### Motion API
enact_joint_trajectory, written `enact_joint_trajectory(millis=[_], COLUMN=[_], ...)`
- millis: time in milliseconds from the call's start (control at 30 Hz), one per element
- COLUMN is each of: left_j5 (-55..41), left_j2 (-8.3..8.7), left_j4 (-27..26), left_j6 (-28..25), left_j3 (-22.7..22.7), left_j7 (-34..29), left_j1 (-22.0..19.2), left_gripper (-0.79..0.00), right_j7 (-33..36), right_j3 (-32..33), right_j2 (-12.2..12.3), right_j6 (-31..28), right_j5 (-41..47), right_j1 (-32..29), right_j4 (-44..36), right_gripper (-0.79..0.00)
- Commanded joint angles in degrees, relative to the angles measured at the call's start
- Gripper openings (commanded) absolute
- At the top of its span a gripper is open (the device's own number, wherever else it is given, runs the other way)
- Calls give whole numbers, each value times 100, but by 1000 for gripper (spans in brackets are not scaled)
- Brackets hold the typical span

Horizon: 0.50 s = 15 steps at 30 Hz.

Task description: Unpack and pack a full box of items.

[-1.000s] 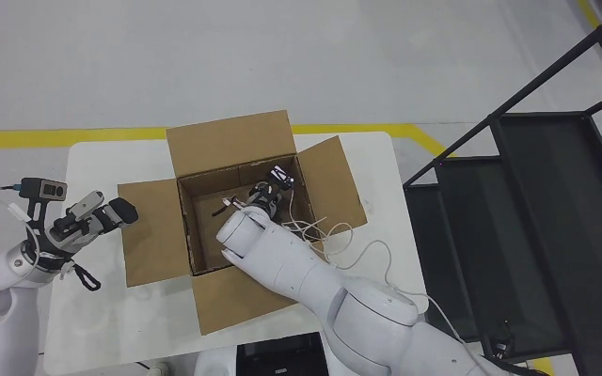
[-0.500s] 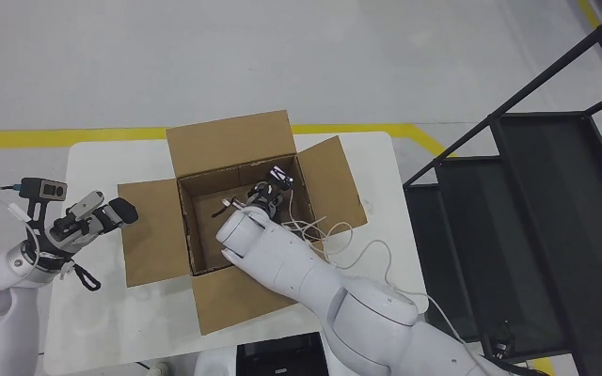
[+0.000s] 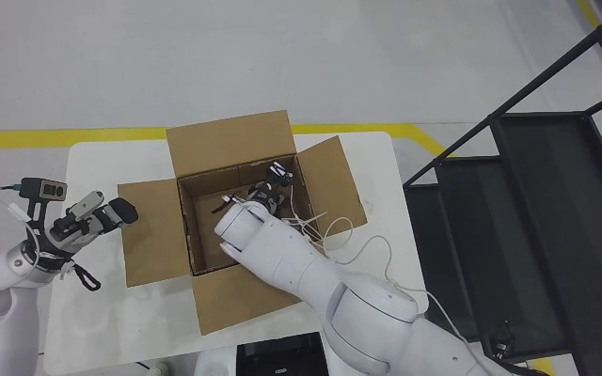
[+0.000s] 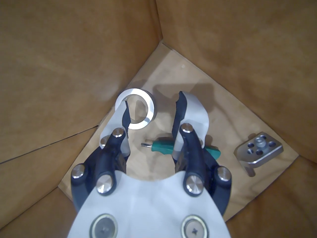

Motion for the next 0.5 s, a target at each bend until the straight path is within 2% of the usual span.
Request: enact_joint_trajectory(millis=[0, 100, 467], left_j5=[0, 0, 0], left_j2=[0, 0, 0], left_j4=[0, 0, 0], left_j6=[0, 0, 0], left_j3=[0, 0, 0], left_j7=[0, 0, 0], left_j1=[0, 0, 0], left_gripper=[0, 0, 0], right_j7=[84, 181, 379], right_j3=[11, 19, 37], right_j2=[-3, -10, -31], right_j6=[-3, 26, 215], right_j5=[-23, -73, -372], right_j1=[15, 37, 71], right_j4=[27, 64, 110], right_gripper=[-406, -449, -514])
